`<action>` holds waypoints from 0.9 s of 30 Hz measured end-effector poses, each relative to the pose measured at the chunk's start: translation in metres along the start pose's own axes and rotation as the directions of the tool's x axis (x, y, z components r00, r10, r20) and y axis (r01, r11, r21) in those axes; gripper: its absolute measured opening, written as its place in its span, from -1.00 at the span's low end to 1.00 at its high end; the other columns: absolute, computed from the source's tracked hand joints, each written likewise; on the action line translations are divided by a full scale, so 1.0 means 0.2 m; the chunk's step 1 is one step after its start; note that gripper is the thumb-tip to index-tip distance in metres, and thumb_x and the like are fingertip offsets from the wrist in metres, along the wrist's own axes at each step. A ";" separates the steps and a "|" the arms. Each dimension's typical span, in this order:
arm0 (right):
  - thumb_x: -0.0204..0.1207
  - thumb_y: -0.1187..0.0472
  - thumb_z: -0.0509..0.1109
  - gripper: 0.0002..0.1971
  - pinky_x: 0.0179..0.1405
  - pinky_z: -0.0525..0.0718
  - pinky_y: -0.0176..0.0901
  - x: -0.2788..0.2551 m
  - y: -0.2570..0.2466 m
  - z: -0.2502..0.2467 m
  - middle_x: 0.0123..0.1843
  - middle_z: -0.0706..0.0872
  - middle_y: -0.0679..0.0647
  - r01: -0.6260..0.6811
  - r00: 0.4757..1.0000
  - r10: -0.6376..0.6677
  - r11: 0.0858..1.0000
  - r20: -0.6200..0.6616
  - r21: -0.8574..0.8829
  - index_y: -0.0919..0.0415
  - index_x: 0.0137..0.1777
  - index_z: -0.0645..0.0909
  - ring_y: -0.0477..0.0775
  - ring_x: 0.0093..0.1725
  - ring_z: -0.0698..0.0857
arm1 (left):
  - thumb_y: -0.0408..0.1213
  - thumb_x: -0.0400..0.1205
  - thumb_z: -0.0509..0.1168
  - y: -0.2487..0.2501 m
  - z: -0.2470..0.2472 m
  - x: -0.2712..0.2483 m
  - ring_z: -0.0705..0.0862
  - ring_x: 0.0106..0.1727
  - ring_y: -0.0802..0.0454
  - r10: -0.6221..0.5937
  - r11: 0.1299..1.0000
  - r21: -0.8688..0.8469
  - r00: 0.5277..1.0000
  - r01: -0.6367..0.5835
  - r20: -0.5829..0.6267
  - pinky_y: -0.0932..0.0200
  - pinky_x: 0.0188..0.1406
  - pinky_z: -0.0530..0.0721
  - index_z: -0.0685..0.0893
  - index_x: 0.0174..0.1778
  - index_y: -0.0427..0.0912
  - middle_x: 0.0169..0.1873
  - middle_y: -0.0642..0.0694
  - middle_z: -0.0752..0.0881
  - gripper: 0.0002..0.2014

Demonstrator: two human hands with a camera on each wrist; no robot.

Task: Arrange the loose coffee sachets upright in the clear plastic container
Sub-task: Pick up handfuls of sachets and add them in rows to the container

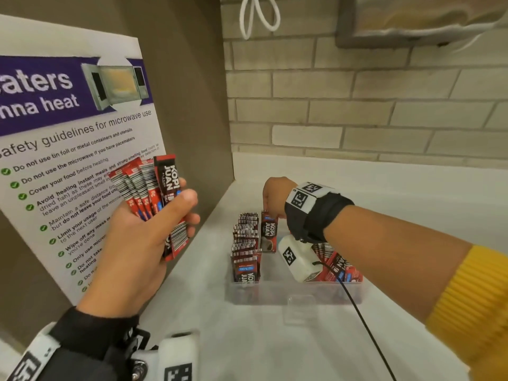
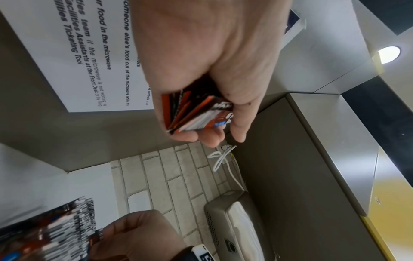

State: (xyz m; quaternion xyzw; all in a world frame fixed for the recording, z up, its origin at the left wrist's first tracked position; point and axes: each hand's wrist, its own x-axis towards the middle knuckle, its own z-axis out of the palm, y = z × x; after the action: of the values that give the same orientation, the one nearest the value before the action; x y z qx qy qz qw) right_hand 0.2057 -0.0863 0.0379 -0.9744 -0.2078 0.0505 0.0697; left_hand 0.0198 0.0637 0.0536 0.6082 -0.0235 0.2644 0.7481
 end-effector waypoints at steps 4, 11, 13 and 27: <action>0.43 0.42 0.41 -0.80 -0.29 0.59 -0.20 0.02 0.00 0.02 0.04 0.76 0.23 0.009 1.000 -0.008 1.000 0.028 -0.020 0.36 0.05 0.69 0.09 -0.16 0.65 | -0.26 0.24 0.54 -0.01 -0.01 -0.01 0.70 -0.40 0.15 -0.028 1.000 -0.004 0.999 0.028 0.023 0.28 -0.39 0.71 0.69 -0.08 -0.05 -0.36 0.03 0.71 -0.66; 0.40 0.41 0.43 -0.81 -0.20 0.66 -0.15 0.02 -0.01 0.04 -0.01 0.78 0.25 0.059 0.998 -0.059 0.998 -0.016 -0.026 0.39 0.02 0.71 0.09 -0.21 0.66 | -0.11 0.20 0.52 -0.04 0.00 -0.02 0.70 -0.39 0.12 -0.029 0.999 -0.012 0.999 0.029 0.017 0.24 -0.39 0.72 0.68 -0.10 -0.03 -0.36 0.01 0.70 -0.64; 0.38 0.39 0.46 -0.77 -0.22 0.63 -0.16 0.01 -0.01 0.04 0.02 0.78 0.26 0.065 0.998 -0.065 0.997 0.005 -0.040 0.40 0.04 0.71 0.08 -0.22 0.65 | -0.02 0.13 0.59 -0.05 0.00 -0.03 0.71 -0.36 0.10 -0.035 0.999 -0.003 0.999 0.035 0.035 0.22 -0.37 0.72 0.71 -0.09 -0.02 -0.32 -0.01 0.71 -0.54; 0.49 0.35 0.36 -0.74 -0.02 0.61 -0.13 -0.13 -0.01 -0.12 0.15 0.72 0.23 0.120 0.970 -0.097 0.989 -0.223 0.092 0.42 0.15 0.65 0.15 0.11 0.69 | -0.11 0.30 0.45 -0.12 0.00 -0.02 0.74 -0.32 0.12 -0.200 0.968 -0.143 0.979 0.205 0.052 0.23 -0.47 0.71 0.73 -0.08 -0.09 -0.34 -0.04 0.73 -0.70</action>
State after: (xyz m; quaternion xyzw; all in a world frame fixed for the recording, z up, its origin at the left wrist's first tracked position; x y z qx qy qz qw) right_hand 0.1841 -0.0973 0.0645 -0.9562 -0.2487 -0.0499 0.1459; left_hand 0.0269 0.0597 0.0299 0.5550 0.0053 0.1730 0.8136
